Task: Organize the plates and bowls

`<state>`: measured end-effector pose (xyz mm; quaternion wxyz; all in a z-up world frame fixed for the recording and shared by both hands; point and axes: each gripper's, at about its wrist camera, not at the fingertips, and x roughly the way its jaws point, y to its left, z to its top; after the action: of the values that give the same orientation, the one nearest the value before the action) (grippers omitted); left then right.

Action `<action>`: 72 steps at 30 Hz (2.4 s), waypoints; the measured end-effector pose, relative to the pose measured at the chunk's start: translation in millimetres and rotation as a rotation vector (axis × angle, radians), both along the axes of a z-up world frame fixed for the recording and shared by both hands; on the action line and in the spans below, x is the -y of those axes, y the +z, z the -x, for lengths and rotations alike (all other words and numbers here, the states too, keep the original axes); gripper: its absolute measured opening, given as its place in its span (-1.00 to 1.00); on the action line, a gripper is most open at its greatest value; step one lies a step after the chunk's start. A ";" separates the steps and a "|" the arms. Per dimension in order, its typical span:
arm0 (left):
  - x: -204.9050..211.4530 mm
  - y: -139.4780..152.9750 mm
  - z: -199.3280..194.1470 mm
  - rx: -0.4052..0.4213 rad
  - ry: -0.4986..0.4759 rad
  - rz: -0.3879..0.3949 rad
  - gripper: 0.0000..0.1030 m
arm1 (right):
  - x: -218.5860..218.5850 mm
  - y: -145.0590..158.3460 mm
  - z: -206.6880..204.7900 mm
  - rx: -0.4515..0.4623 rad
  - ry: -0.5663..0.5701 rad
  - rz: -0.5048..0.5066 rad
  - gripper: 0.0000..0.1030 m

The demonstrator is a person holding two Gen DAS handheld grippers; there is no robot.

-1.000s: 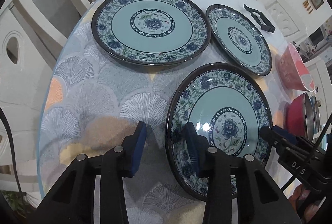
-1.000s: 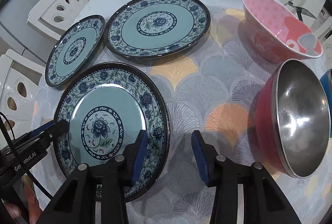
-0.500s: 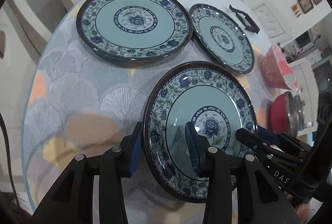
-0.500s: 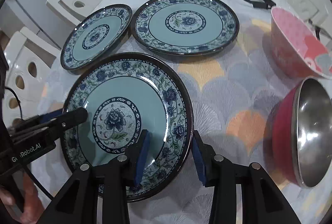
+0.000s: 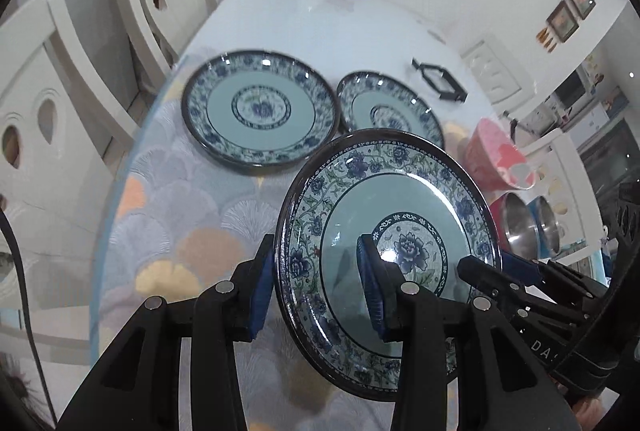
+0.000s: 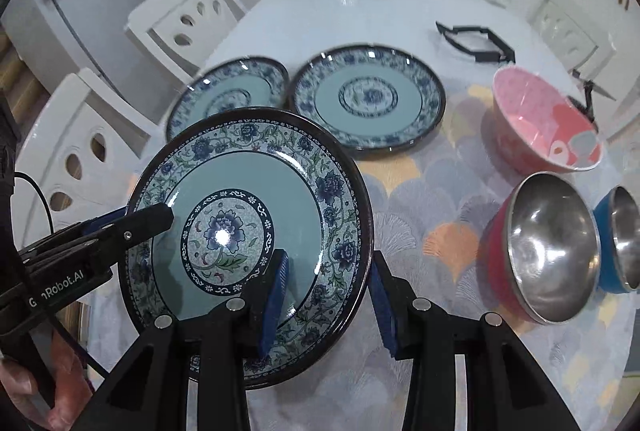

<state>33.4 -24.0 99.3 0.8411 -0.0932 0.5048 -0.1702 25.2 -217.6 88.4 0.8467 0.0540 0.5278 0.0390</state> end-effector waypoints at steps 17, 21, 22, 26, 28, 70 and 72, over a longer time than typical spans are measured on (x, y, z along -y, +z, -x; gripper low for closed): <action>-32.4 -7.8 60.5 0.000 -0.030 -0.066 -0.30 | -41.1 -9.5 73.2 -0.033 0.029 0.003 -0.23; -35.5 -25.6 67.5 -0.023 -0.042 -0.114 -0.30 | -53.6 -29.1 84.7 -0.069 0.051 0.015 -0.23; -36.2 -30.8 68.7 -0.029 -0.047 -0.125 -0.30 | -56.1 -33.7 86.3 -0.079 0.054 0.016 -0.23; -38.5 -41.8 74.1 -0.035 -0.063 -0.147 -0.30 | -61.8 -49.9 90.7 -0.114 0.062 0.022 -0.23; -39.4 -47.7 75.5 -0.043 -0.066 -0.145 -0.30 | -62.8 -55.1 91.9 -0.126 0.062 0.026 -0.23; -37.7 60.9 44.5 0.197 -0.056 -0.004 -0.05 | -36.6 66.1 63.1 0.104 -0.029 -0.031 0.35; -32.9 69.5 38.8 0.218 -0.058 0.007 0.26 | -35.4 71.3 56.3 0.117 -0.030 -0.033 0.38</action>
<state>-5.4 9.0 168.8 0.8855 -0.0624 0.4121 -0.2054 -31.2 -182.2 159.7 0.8755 0.0735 0.4760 0.0381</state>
